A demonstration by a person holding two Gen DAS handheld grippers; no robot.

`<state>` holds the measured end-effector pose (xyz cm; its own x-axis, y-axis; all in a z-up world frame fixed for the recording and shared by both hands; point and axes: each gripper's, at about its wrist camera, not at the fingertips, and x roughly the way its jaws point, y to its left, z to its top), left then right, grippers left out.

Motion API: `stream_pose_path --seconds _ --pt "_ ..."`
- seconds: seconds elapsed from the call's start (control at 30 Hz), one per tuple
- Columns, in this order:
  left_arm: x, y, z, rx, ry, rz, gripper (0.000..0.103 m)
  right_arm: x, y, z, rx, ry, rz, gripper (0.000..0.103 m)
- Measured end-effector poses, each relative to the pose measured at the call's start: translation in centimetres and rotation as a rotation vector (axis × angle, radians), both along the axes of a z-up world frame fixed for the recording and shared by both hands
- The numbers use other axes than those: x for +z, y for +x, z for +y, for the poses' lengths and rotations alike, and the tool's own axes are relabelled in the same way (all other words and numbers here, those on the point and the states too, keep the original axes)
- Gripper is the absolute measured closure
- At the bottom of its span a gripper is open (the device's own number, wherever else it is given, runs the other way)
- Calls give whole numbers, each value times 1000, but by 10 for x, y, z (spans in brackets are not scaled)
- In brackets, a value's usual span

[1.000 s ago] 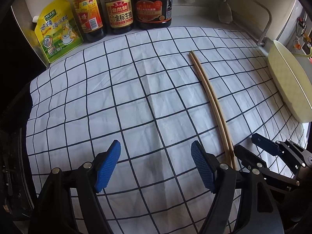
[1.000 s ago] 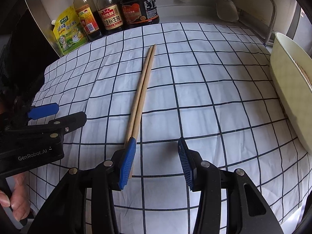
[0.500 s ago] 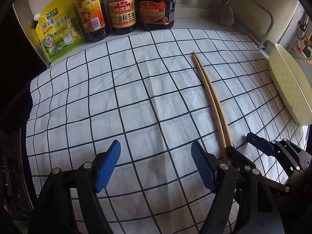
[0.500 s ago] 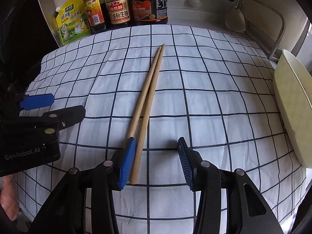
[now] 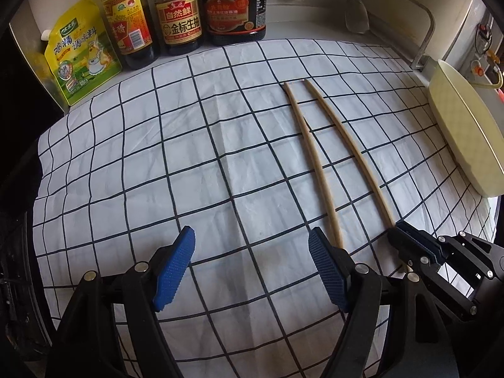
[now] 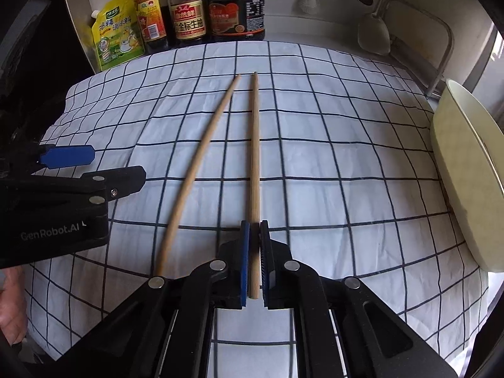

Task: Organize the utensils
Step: 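Lower the left tool and close it on the last chopstick, then carry both held chopsticks up and into the white basin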

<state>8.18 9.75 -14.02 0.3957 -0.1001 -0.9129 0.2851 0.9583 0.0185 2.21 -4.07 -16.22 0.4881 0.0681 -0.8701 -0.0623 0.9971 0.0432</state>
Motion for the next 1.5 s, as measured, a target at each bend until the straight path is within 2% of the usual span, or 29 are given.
stream_pose_path --seconds 0.37,0.57,0.63,0.8,1.07,1.17,1.2,1.23,1.3,1.33,1.4,1.5 --pt "-8 16 -28 -16 -15 -10 30 -2 -21 -56 -138 0 14 97" --pt "-12 23 -36 -23 -2 -15 30 2 -21 -62 -128 35 3 96" --pt "-14 24 -38 -24 9 -16 30 4 -16 -61 -124 28 1 83" --pt "-17 27 -41 -21 25 -22 30 2 2 -58 -120 -22 11 70" --pt "-17 30 -47 -10 39 -41 30 -3 12 -58 -113 -20 0 68" --pt "-16 29 -51 -19 27 -41 42 -3 15 -56 -96 -16 -6 73" --pt "-15 28 -52 -26 18 -38 51 -3 15 -55 -91 -19 -8 79" --pt "-15 27 -55 -34 12 -36 57 -3 15 -54 -86 -22 -9 90" --pt "-13 24 -61 -60 20 -38 88 -3 16 -56 -84 -15 -7 96" --pt "-13 23 -64 -77 22 -33 93 -3 16 -58 -87 2 -7 96" --pt "-13 21 -69 -90 37 -32 95 -3 16 -62 -93 28 -8 97" --pt "-11 20 -68 -92 19 -3 95 -1 13 -66 -101 57 2 97"
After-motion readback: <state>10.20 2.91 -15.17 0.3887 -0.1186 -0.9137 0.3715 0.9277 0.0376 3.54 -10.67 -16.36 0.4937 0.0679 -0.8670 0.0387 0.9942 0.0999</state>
